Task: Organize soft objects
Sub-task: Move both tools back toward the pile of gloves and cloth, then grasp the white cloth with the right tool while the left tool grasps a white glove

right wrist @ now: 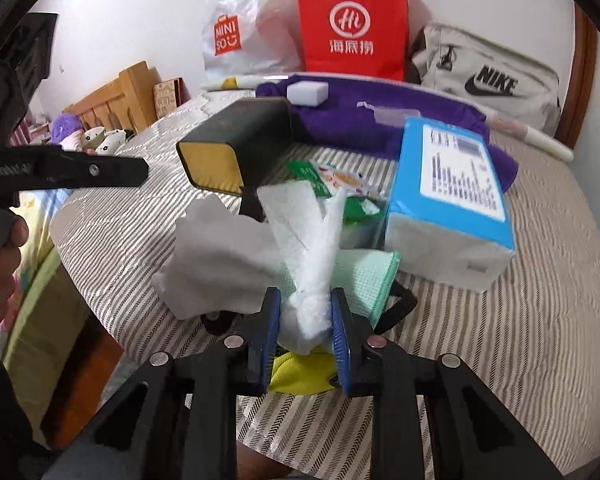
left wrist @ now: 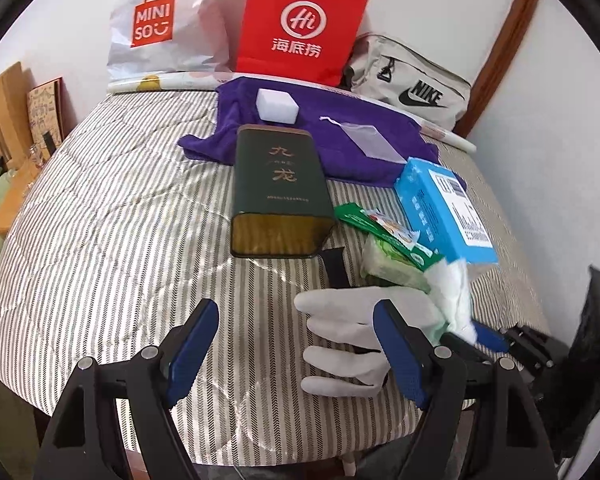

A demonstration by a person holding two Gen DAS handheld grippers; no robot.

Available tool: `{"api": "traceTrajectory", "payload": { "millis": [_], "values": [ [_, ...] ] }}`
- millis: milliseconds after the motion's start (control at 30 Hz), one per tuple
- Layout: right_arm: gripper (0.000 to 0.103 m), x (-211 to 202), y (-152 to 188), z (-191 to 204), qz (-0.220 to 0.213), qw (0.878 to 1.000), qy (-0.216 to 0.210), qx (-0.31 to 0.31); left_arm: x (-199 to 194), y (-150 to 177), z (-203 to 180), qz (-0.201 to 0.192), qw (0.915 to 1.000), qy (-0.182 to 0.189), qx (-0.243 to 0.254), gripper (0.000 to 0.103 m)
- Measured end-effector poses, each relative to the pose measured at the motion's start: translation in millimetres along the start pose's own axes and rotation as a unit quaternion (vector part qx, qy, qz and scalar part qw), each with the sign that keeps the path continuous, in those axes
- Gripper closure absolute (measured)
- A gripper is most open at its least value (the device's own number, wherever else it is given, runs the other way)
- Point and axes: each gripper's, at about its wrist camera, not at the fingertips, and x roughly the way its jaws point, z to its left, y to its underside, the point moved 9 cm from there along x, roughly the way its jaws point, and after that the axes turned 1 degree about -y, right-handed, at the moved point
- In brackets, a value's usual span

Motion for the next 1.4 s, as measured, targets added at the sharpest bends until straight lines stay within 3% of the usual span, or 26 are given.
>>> {"api": "traceTrajectory", "payload": {
  "millis": [133,300,467,633,667,733,800,833,867,1000,1233,1400],
  "values": [
    [0.078,-18.3,-11.6,-2.4,-0.030,0.999,-0.014,0.016,5.7,4.3,-15.8,0.003,0.9996,0.017,0.022,0.025],
    [0.078,-39.0,-17.1,-23.9,-0.050,0.998,0.012,0.027,22.5,18.0,-45.3,0.028,0.9969,0.041,0.062,0.024],
    [0.078,-40.3,-4.6,-56.5,-0.037,0.997,0.036,0.050,45.2,29.7,-60.1,0.050,0.9948,0.034,0.081,0.024],
    [0.078,-29.8,20.8,-76.2,-0.009,0.997,0.039,0.063,53.1,26.9,-63.2,0.030,0.9962,0.026,0.078,0.025],
    [0.078,-27.0,25.0,-77.4,-0.004,0.997,0.035,0.064,52.6,25.0,-63.3,0.022,0.9966,0.032,0.073,0.029],
    [0.078,-20.3,32.1,-79.0,0.006,0.997,0.031,0.068,53.1,22.8,-62.6,0.019,0.9966,0.041,0.069,0.055],
    [0.078,-12.7,38.5,-79.7,0.018,0.997,0.029,0.068,52.8,21.6,-61.2,0.022,0.9962,0.053,0.065,0.068],
    [0.078,-10.6,40.4,-80.0,0.020,0.997,0.029,0.068,50.9,20.5,-60.1,0.021,0.9960,0.063,0.061,0.079],
    [0.078,-7.5,42.0,-80.6,0.023,0.997,0.029,0.070,48.0,19.0,-58.0,0.018,0.9959,0.070,0.055,0.083],
    [0.078,-0.2,44.8,-82.3,0.029,0.997,0.024,0.074,34.7,11.0,-44.3,-0.001,0.9969,0.066,0.044,0.090],
    [0.078,4.7,47.1,-86.4,0.034,0.996,0.027,0.076,20.6,1.7,-4.4,-0.023,0.9993,0.022,0.017,0.090],
    [0.078,-5.1,43.1,-85.7,0.024,0.997,0.025,0.076,11.6,-1.8,12.7,-0.032,0.9994,0.015,0.002,0.090]
  ]
}}
